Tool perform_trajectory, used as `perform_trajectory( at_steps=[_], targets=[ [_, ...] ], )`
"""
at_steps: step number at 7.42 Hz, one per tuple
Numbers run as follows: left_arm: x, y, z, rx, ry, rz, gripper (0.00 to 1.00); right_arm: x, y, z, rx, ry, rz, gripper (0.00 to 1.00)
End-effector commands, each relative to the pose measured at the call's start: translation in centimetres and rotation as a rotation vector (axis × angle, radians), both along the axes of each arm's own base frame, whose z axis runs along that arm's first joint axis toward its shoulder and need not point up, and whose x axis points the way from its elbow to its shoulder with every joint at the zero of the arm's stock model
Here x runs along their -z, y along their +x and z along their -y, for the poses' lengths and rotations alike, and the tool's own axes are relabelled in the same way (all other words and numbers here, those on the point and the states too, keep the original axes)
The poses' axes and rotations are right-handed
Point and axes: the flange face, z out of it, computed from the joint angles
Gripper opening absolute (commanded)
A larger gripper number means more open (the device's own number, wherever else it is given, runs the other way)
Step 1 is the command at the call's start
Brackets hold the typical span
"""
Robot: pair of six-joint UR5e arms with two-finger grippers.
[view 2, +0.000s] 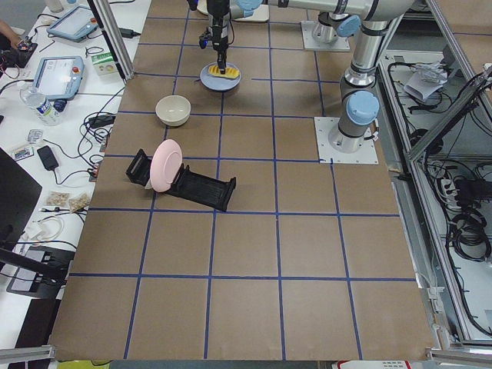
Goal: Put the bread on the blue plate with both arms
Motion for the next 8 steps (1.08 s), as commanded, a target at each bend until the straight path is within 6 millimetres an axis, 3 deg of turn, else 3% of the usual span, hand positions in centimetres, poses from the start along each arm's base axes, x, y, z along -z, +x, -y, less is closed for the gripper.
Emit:
perform_trajectory(
  at_steps=[1, 2, 3, 4, 5, 6, 7, 8],
  targets=[
    [0.4, 0.0, 0.0, 0.002, 0.006, -0.001, 1.00, -3.0, 0.2, 1.3, -0.007, -0.024, -0.007, 1.00],
    [-0.1, 0.2, 0.1, -0.001, -0.003, -0.002, 1.00, -4.1, -0.3, 2.1, -0.001, -0.010, -0.012, 1.00],
    [-0.5, 0.3, 0.0, -0.003, -0.004, 0.004, 1.00, -7.3, -2.2, 3.6, -0.003, -0.019, -0.012, 1.00],
    [-0.7, 0.4, -0.4, -0.003, 0.002, 0.008, 1.00, -10.6, -7.0, 4.6, -0.045, 0.010, -0.039, 1.00],
    [-0.5, 0.5, -1.1, -0.005, 0.009, 0.013, 1.00, -14.2, -13.6, 5.0, -0.070, 0.012, -0.062, 1.00],
    [-0.3, 0.5, -1.2, -0.005, 0.011, 0.012, 1.00, -18.9, -18.5, 3.5, -0.101, -0.017, -0.059, 1.00],
    [-0.1, 0.6, -1.7, -0.005, 0.021, 0.015, 1.00, -23.7, -20.4, -0.1, -0.112, 0.002, -0.080, 1.00],
    [0.3, 0.7, -2.4, -0.005, 0.031, 0.015, 1.00, -27.1, -20.5, -5.3, -0.123, 0.050, -0.121, 1.00]
  ],
)
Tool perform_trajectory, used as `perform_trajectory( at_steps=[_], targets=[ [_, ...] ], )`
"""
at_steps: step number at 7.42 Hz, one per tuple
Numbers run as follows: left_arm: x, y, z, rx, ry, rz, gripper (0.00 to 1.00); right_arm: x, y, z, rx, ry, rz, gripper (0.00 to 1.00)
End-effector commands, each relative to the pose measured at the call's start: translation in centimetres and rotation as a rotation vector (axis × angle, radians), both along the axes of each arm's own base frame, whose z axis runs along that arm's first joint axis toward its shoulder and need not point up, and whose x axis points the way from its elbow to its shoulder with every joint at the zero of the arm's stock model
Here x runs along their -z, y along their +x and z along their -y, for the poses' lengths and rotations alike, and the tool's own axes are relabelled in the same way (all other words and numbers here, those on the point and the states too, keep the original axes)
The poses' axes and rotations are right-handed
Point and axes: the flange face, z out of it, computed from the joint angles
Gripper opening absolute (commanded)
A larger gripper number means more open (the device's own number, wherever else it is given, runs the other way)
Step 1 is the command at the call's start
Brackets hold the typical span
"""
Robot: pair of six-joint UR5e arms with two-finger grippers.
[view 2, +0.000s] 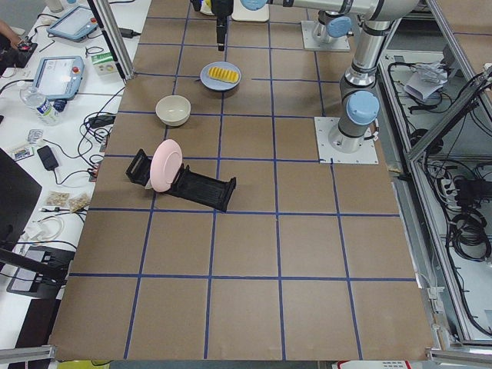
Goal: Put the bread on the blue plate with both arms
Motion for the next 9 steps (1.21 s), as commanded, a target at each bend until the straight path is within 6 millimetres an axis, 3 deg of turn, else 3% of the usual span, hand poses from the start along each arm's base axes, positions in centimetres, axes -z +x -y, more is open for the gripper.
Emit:
perform_trajectory(
  at_steps=[1, 2, 4, 9],
  targets=[
    [1.0, 0.7, -1.3, -0.013, 0.022, -0.004, 1.00, -6.3, -1.4, -8.0, -0.018, 0.015, -0.030, 1.00],
    [1.3, 1.4, -1.5, -0.024, 0.022, -0.005, 1.00, -4.9, -1.4, -8.3, -0.027, 0.036, -0.027, 1.00],
    [1.1, 1.9, -1.4, -0.035, 0.016, -0.008, 1.00, -4.9, -1.3, -6.0, -0.036, -0.079, -0.028, 1.00],
    [0.6, 1.8, -1.4, -0.033, 0.004, -0.010, 1.00, -5.5, -1.0, -5.6, -0.056, -0.091, -0.015, 1.00]
  ],
)
